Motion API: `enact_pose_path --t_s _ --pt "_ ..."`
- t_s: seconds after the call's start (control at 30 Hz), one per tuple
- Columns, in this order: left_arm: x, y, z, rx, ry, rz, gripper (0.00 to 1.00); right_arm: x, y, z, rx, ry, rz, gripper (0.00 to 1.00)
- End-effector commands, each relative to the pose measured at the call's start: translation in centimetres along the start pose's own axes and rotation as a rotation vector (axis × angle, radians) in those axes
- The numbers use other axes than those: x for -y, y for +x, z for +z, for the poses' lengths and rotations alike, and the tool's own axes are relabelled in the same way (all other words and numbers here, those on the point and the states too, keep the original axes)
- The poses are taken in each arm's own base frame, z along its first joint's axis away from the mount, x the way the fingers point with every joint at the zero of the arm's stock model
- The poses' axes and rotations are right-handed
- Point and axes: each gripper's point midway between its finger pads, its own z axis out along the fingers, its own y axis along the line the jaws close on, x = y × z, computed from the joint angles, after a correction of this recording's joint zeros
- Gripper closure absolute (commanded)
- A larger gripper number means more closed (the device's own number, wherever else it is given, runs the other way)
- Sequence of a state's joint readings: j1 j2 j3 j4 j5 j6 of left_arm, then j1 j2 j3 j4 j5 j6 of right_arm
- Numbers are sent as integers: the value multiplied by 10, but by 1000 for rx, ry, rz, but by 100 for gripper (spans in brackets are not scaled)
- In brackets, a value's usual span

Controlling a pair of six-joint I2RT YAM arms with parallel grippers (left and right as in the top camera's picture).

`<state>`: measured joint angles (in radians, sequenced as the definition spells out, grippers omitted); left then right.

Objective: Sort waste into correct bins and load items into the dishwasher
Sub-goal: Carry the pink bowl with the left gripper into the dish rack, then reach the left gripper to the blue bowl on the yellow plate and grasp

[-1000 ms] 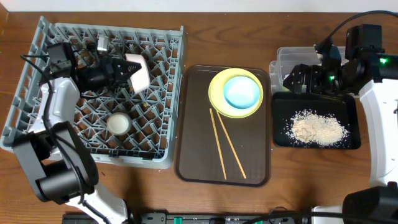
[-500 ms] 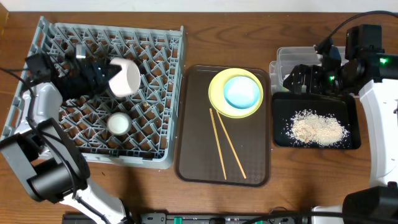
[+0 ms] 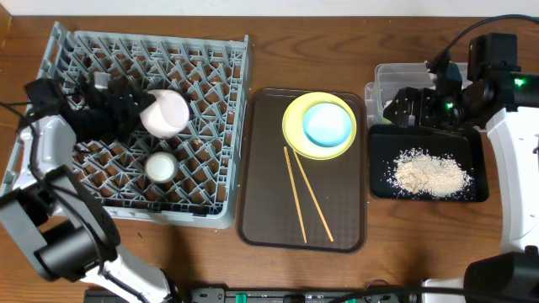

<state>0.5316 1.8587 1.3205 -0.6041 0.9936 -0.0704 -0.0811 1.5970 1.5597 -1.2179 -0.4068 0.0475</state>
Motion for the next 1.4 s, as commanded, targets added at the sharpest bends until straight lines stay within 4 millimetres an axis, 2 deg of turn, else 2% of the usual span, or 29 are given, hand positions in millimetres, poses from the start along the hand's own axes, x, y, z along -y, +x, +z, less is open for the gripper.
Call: enact_pose_path --t_s 0.0,0.07,0.17,0.3,0.5,0.77,0.87,0.97,1.13,1.23,1.27,1.37 --pt "0 -12 -28 93 -156 80 14 -2 -3 -4 14 -1 -6 1" --pt "8 -14 -42 132 -221 109 14 -2 -3 -4 13 -1 -6 1" --pt "33 -10 -54 169 -269 180 13 -2 -3 -4 12 0 -5 1" --pt "74 8 -50 165 -295 288 13 8 -3 -5 13 53 -3 1" --pt "128 51 -11 75 -332 475 12 40 0 -9 19 244 108 1" --pt "210 90 28 -26 -362 691 12 52 3 -14 13 280 144 1" --pt "242 118 60 -79 -292 795 12 76 8 -23 15 359 238 1" --pt "255 148 94 -145 -244 898 12 94 12 -31 24 409 328 1" --pt "261 206 156 -271 -182 1041 12 105 17 -36 18 416 369 1" --pt "257 239 188 -337 -161 1104 12 106 18 -37 16 417 372 1" --pt "250 257 209 -370 -170 1147 12 106 18 -37 16 416 372 1" --pt "235 281 232 -417 -194 1211 12 106 18 -37 16 416 372 1"
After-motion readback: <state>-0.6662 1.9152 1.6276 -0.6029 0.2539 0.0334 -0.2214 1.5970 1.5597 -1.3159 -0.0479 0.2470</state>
